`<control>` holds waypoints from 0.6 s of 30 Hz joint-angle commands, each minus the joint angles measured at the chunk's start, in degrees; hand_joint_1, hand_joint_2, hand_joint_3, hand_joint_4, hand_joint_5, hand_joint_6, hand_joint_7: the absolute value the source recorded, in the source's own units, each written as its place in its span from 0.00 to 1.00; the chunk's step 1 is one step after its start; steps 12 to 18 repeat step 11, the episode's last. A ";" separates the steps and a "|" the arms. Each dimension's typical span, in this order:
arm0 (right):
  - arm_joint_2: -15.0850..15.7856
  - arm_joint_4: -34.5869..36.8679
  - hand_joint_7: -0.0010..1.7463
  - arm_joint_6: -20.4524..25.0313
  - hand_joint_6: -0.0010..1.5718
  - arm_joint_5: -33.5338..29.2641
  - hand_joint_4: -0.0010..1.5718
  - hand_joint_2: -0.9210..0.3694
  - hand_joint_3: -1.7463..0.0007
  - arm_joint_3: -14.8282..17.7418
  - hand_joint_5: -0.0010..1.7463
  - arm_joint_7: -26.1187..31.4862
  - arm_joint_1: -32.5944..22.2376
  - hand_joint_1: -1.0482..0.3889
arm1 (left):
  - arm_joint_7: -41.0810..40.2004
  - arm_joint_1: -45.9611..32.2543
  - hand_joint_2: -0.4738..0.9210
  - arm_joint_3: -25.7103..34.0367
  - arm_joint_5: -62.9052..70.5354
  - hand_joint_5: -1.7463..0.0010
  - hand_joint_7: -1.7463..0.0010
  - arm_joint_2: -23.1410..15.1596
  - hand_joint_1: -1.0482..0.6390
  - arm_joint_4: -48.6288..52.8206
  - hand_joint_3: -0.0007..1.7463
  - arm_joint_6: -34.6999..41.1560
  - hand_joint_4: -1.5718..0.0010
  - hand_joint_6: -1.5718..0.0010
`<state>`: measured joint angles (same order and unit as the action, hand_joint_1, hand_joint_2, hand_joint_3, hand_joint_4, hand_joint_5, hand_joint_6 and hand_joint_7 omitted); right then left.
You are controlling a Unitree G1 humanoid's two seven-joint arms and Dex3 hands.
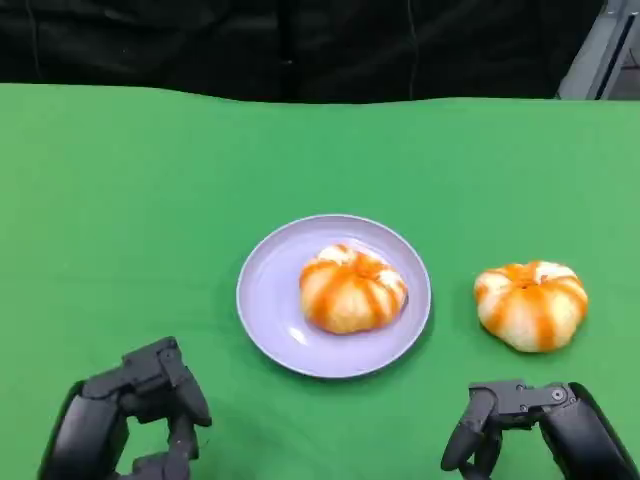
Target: Grasp the bread from the table and place it into the plate.
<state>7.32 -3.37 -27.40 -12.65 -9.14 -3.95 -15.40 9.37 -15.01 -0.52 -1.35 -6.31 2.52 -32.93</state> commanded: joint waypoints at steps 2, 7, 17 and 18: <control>1.02 -0.02 0.59 -0.83 0.70 0.66 0.67 0.70 0.15 0.73 0.82 -0.12 0.04 0.67 | 0.67 1.06 0.66 0.41 -0.33 0.00 0.05 -0.66 0.64 2.25 0.80 -2.78 0.41 0.51; 1.04 -0.05 0.59 -0.71 0.71 0.25 0.68 0.71 0.14 0.76 0.82 0.14 0.13 0.67 | 1.29 1.51 0.65 0.18 0.08 0.00 0.06 -0.93 0.64 3.12 0.81 -3.74 0.41 0.50; 1.01 0.12 0.59 -1.13 0.71 0.32 0.68 0.72 0.14 0.82 0.82 0.26 0.18 0.68 | 1.50 1.41 0.64 -0.06 0.59 0.00 0.06 -1.15 0.64 2.87 0.82 -3.63 0.41 0.50; 1.01 0.12 0.59 -1.13 0.71 0.32 0.68 0.72 0.14 0.82 0.82 0.26 0.18 0.68 | 1.50 1.41 0.64 -0.06 0.59 0.00 0.06 -1.15 0.64 2.87 0.82 -3.63 0.41 0.50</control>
